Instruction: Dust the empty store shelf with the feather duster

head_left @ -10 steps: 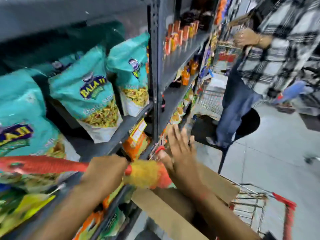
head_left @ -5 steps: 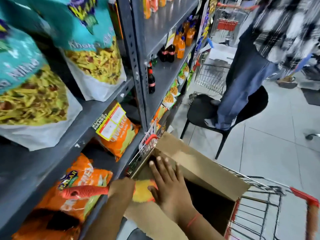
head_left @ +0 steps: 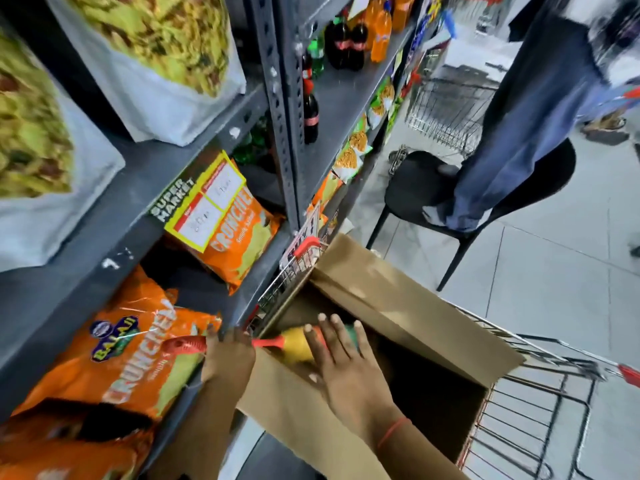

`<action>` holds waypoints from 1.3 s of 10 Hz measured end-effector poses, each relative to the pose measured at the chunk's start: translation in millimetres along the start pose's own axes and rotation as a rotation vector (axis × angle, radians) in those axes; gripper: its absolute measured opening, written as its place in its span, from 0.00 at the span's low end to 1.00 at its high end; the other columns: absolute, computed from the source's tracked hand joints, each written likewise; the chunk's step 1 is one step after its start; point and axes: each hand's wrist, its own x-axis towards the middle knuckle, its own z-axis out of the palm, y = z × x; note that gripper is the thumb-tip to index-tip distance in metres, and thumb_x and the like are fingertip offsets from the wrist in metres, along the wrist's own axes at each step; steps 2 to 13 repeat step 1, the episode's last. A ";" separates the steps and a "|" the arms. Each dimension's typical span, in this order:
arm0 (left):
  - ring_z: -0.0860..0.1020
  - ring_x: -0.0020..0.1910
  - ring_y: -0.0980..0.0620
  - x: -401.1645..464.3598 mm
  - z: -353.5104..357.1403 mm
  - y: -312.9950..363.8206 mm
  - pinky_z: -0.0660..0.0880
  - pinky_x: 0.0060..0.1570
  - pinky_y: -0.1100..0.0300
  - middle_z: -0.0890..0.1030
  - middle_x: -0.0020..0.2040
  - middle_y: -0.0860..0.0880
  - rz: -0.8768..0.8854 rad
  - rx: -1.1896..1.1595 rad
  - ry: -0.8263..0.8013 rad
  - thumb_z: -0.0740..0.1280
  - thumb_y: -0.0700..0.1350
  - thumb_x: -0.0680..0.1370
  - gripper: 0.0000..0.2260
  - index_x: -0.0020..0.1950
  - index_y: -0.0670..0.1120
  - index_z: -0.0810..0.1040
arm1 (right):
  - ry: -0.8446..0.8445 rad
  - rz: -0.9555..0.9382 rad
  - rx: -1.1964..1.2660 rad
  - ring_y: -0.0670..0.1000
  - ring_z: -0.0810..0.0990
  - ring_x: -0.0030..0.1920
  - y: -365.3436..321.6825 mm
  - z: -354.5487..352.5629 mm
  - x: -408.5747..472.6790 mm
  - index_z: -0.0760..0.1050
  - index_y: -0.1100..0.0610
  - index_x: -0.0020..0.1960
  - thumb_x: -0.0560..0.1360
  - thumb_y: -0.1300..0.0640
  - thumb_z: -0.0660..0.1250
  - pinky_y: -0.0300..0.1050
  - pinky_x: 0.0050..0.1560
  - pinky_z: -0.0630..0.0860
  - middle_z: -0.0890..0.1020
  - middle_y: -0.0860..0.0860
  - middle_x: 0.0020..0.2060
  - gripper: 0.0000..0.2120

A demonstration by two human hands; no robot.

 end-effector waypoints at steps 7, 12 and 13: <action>0.55 0.76 0.41 -9.6 -3.2 -5.1 0.49 0.73 0.43 0.61 0.75 0.40 0.037 0.003 0.103 0.51 0.41 0.80 0.21 0.74 0.40 0.62 | 0.022 0.034 0.022 0.59 0.67 0.68 -5.6 -18.1 6.8 0.62 0.60 0.71 0.72 0.45 0.58 0.59 0.68 0.49 0.71 0.60 0.66 0.31; 0.55 0.76 0.41 -9.6 -3.2 -5.1 0.49 0.73 0.43 0.61 0.75 0.40 0.037 0.003 0.103 0.51 0.41 0.80 0.21 0.74 0.40 0.62 | 0.022 0.034 0.022 0.59 0.67 0.68 -5.6 -18.1 6.8 0.62 0.60 0.71 0.72 0.45 0.58 0.59 0.68 0.49 0.71 0.60 0.66 0.31; 0.55 0.76 0.41 -9.6 -3.2 -5.1 0.49 0.73 0.43 0.61 0.75 0.40 0.037 0.003 0.103 0.51 0.41 0.80 0.21 0.74 0.40 0.62 | 0.022 0.034 0.022 0.59 0.67 0.68 -5.6 -18.1 6.8 0.62 0.60 0.71 0.72 0.45 0.58 0.59 0.68 0.49 0.71 0.60 0.66 0.31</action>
